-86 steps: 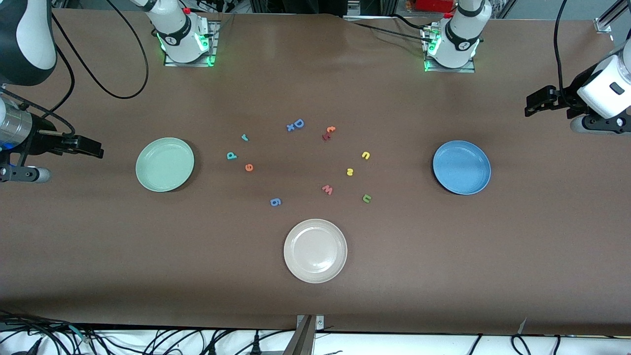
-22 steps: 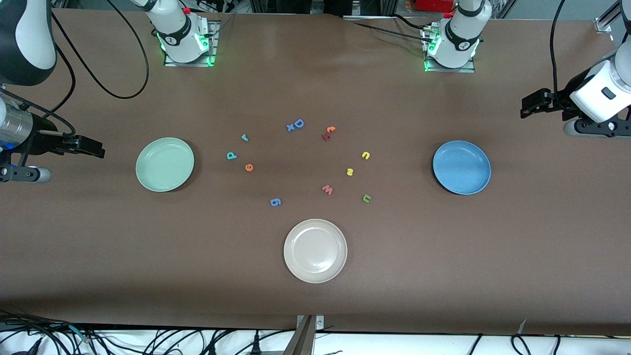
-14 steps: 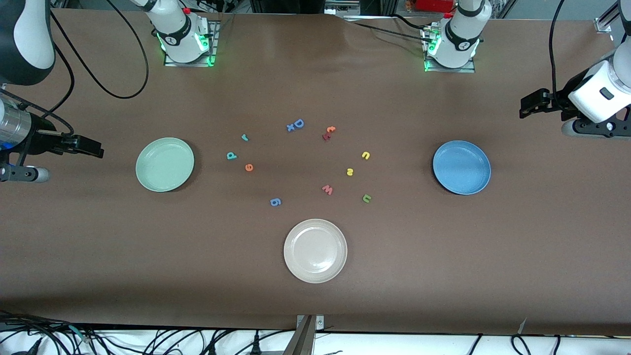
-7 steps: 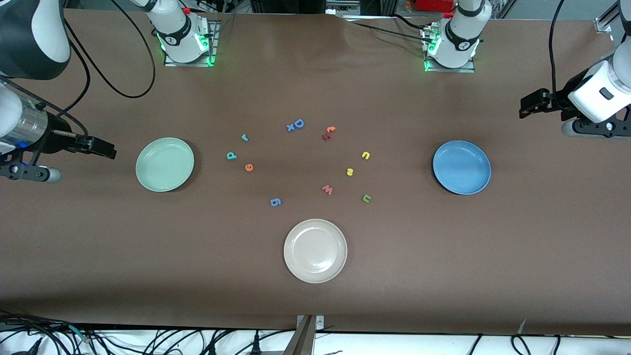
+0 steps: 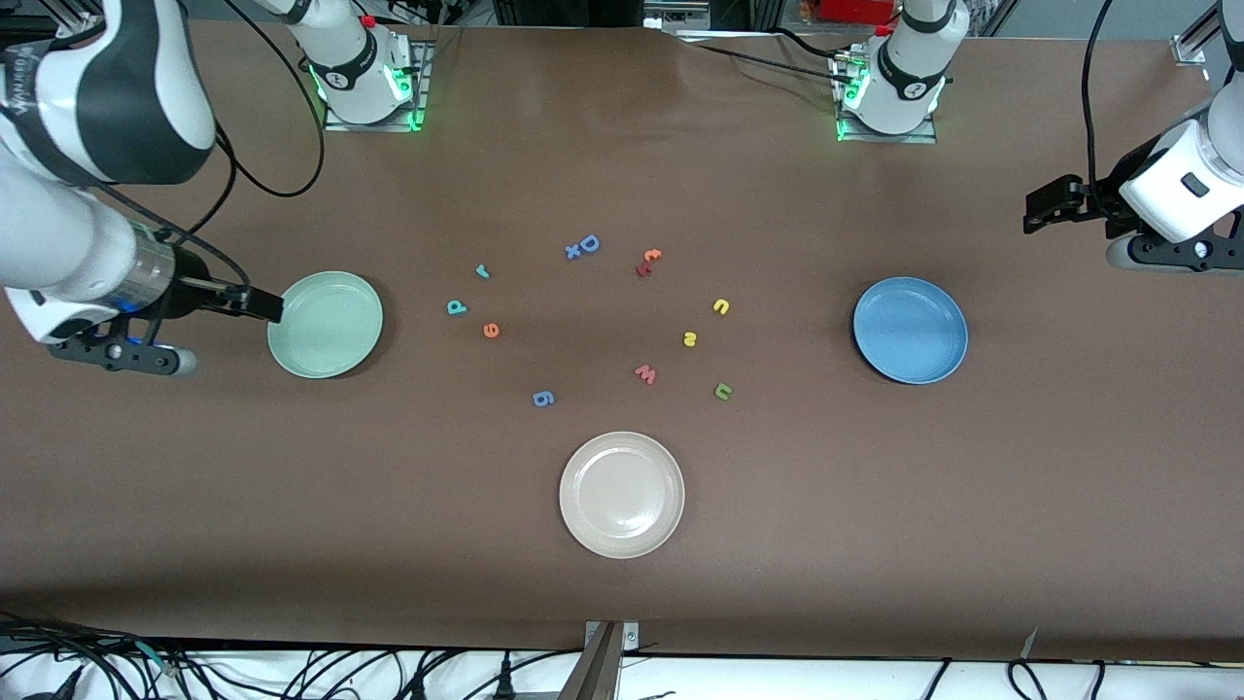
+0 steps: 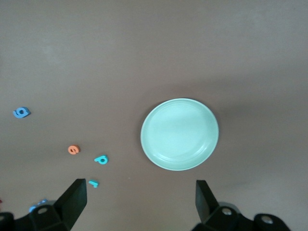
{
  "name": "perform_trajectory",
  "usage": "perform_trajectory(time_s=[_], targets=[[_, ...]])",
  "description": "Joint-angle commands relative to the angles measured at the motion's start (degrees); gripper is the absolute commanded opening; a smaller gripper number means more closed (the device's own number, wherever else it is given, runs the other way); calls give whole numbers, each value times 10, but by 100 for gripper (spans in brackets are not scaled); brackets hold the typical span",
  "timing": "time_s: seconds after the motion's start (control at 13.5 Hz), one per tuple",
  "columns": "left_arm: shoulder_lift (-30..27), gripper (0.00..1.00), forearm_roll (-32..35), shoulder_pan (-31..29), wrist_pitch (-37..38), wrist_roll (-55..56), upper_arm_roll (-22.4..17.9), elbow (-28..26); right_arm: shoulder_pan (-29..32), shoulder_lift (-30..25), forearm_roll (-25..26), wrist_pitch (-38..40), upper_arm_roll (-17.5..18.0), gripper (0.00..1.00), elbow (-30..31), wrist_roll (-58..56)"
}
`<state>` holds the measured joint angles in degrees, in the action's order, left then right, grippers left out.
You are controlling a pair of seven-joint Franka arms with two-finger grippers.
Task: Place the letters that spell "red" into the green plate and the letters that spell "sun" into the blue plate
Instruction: 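Reach the right gripper toward the teal letters beside the green plate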
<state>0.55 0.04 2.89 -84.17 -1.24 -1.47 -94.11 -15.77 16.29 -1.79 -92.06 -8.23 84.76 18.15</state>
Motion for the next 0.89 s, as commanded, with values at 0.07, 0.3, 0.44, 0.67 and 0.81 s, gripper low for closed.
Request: perform_trajectory(time_s=[0.07,0.3,0.44,0.67,0.81], targets=[[-3,100,4,3,-6,0,-1,-5,-44,31,-9,-42,-3,99,6,78],[-3,100,4,4,-6,0,-1,-4,-68,42,-27,-101,-3,99,60,115],[-1,100,3,4,-6,2,-1,-5,-76,38,-27,-144,1,99,107,129],[16,100,2,6,-19,19,14,-6,-77,38,-27,-199,7,99,173,134],[26,100,2,9,-27,30,23,-8,-78,32,-27,-249,29,99,224,168]])
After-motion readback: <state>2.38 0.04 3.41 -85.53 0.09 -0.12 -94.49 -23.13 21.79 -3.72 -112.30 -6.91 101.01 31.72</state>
